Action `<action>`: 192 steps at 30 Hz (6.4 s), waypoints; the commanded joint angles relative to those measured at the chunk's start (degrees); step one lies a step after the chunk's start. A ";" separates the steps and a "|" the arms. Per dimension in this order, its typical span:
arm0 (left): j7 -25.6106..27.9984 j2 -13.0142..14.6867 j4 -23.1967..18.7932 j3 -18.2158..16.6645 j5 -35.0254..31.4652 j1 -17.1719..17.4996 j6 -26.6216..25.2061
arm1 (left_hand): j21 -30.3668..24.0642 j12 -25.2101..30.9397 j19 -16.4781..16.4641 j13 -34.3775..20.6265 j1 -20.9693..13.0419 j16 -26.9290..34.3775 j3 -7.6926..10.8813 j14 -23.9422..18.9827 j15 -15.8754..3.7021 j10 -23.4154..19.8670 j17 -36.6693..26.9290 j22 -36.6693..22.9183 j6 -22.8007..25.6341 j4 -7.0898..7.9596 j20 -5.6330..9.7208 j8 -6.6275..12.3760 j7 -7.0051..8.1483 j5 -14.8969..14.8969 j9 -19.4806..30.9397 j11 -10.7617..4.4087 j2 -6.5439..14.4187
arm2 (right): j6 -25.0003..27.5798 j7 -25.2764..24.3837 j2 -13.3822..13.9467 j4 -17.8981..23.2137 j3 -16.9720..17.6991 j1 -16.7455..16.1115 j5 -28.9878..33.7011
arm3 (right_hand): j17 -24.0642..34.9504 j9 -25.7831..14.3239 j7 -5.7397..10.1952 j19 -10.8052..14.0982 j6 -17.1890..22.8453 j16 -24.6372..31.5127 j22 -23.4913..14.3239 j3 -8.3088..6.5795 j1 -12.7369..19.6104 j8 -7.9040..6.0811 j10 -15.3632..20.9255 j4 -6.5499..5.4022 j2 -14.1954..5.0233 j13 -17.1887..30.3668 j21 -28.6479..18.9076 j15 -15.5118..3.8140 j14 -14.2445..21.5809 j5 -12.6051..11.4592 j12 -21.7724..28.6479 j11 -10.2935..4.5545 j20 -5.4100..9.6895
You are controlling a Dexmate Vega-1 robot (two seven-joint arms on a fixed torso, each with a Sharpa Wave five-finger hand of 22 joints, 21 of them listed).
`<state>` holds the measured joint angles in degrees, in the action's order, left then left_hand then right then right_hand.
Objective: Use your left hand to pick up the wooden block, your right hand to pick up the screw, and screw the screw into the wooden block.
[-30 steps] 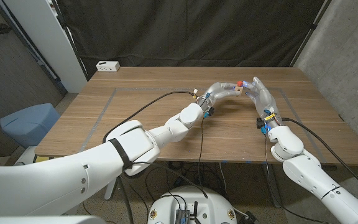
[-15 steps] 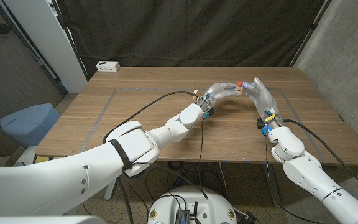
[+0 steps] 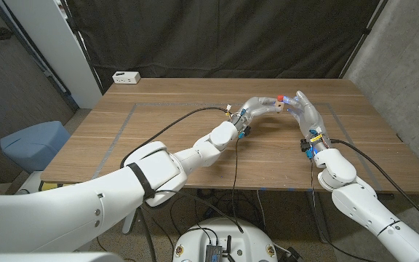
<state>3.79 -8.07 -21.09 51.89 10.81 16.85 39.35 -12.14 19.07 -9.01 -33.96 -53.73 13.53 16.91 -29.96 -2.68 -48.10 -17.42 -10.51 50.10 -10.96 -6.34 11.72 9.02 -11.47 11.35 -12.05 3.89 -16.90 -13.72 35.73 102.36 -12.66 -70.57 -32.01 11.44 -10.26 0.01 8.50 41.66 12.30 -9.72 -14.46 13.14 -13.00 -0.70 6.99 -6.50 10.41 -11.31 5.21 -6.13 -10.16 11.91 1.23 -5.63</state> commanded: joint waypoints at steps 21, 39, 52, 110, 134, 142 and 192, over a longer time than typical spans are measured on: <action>-0.08 0.01 -0.10 0.17 -0.41 0.05 0.68 | -0.20 0.67 -0.54 -0.39 2.66 0.22 2.80 -0.76 -6.17 -0.99 -0.18 -0.30 1.97 2.56 0.13 1.00 0.24 -0.33 0.30 0.00 3.12 | -0.72 2.74 0.55 -0.60 -0.85 0.73 -0.74 | 0.22 -0.18 0.37 0.69 0.86 0.21 -0.17 -0.57 0.23 0.48 0.39 -0.14 -0.49 0.03 -0.05 0.02 0.11 -0.04 -0.04 -0.57 -0.21; 0.63 0.14 -0.21 0.30 -1.02 0.43 1.97 | -0.18 0.55 -0.51 -0.41 2.54 0.16 2.90 -0.66 -6.22 -0.58 -0.22 -0.30 1.80 2.46 0.07 0.93 0.32 -0.35 0.30 -0.04 3.19 | -0.76 -1.12 1.20 1.89 2.31 -2.92 0.33 | 0.17 -0.23 -0.19 1.25 2.73 0.51 -0.17 -0.76 0.21 0.38 2.46 -0.08 -0.53 0.04 -0.13 0.00 1.31 -0.07 0.34 0.24 -0.11; 1.11 0.16 -0.31 0.38 -1.52 0.68 2.95 | -0.17 0.55 -0.47 -0.43 2.59 0.10 2.94 -0.55 -6.20 -0.52 -0.26 -0.30 1.58 2.49 0.00 0.84 0.11 -0.35 0.31 -0.01 3.28 | -0.41 -1.73 1.37 2.55 3.70 -3.91 0.68 | 0.20 -0.27 -0.61 1.45 2.72 0.47 -0.16 -0.82 0.00 0.85 3.62 -0.12 -0.39 0.08 -0.07 0.14 1.57 -0.05 0.40 0.82 -0.11; 0.02 -0.01 -0.16 0.45 -0.97 0.11 1.37 | -0.14 0.64 -0.41 -0.40 2.83 0.02 3.01 -0.55 -6.12 -0.54 -0.29 -0.30 1.63 2.44 0.03 0.84 0.21 -0.34 0.30 0.05 3.18 | 0.54 4.93 2.83 -0.79 1.05 1.05 -2.03 | 0.75 -0.20 2.33 -3.01 -10.92 -0.99 -0.16 -0.73 -3.07 2.19 -5.59 -1.14 0.45 0.14 0.72 1.63 -3.71 -0.39 -1.35 1.45 -1.26; 0.02 0.04 -0.24 0.37 -1.12 0.50 2.22 | -0.16 0.68 -0.46 -0.39 2.92 0.10 2.96 -0.67 -6.12 -0.59 -0.37 -0.30 1.78 2.44 0.05 0.89 0.18 -0.32 0.30 -0.01 3.13 | 0.33 2.62 2.76 0.82 2.04 -1.18 -1.58 | 0.57 -0.21 1.96 -1.93 -8.19 -0.51 -0.16 -1.16 -2.86 1.40 -3.96 -0.87 0.37 0.11 0.17 1.42 -2.67 -0.43 -0.65 0.72 -1.09; 0.02 0.09 -0.29 0.34 -1.26 0.66 2.65 | -0.17 0.71 -0.46 -0.39 3.03 0.08 2.94 -0.65 -6.20 -0.62 -0.39 -0.30 1.80 2.50 0.06 0.90 0.12 -0.31 0.30 0.01 3.13 | 0.24 2.14 2.67 1.33 2.39 -1.95 -1.54 | 0.55 -0.22 1.39 -1.44 -6.93 -0.33 -0.16 -1.34 -2.83 1.12 -3.18 -0.83 0.25 0.11 0.02 1.31 -2.23 -0.45 -0.43 0.70 -0.87; 0.61 0.19 -0.56 0.48 -2.25 1.38 4.75 | -0.12 0.22 -0.32 -0.13 3.07 -0.22 3.52 0.00 -5.78 0.18 -0.23 -0.31 0.81 2.53 -0.24 0.48 -0.10 -0.44 0.29 0.22 3.64 | -1.15 5.80 4.56 2.60 3.09 -4.13 -1.23 | 0.54 -0.24 0.32 -1.00 0.57 -0.17 -0.16 -2.20 -3.08 0.21 0.21 -0.87 0.00 0.14 0.27 0.59 -1.31 -0.56 -0.23 -0.80 -0.73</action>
<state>3.81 -8.00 -21.44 52.29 8.96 17.73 43.11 -12.14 19.17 -9.01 -33.82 -53.57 13.53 17.14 -30.05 -2.77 -47.86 -17.54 -10.51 50.32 -11.19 -6.34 11.72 8.81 -11.67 11.33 -11.88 3.73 -17.31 -11.60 39.23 105.02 -9.27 -74.85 -33.20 11.87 -10.26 0.11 7.68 42.38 12.08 -9.72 -16.22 10.35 -12.99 -0.19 6.01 -6.28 10.41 -10.85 5.93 -6.85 -10.40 11.91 0.31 -6.46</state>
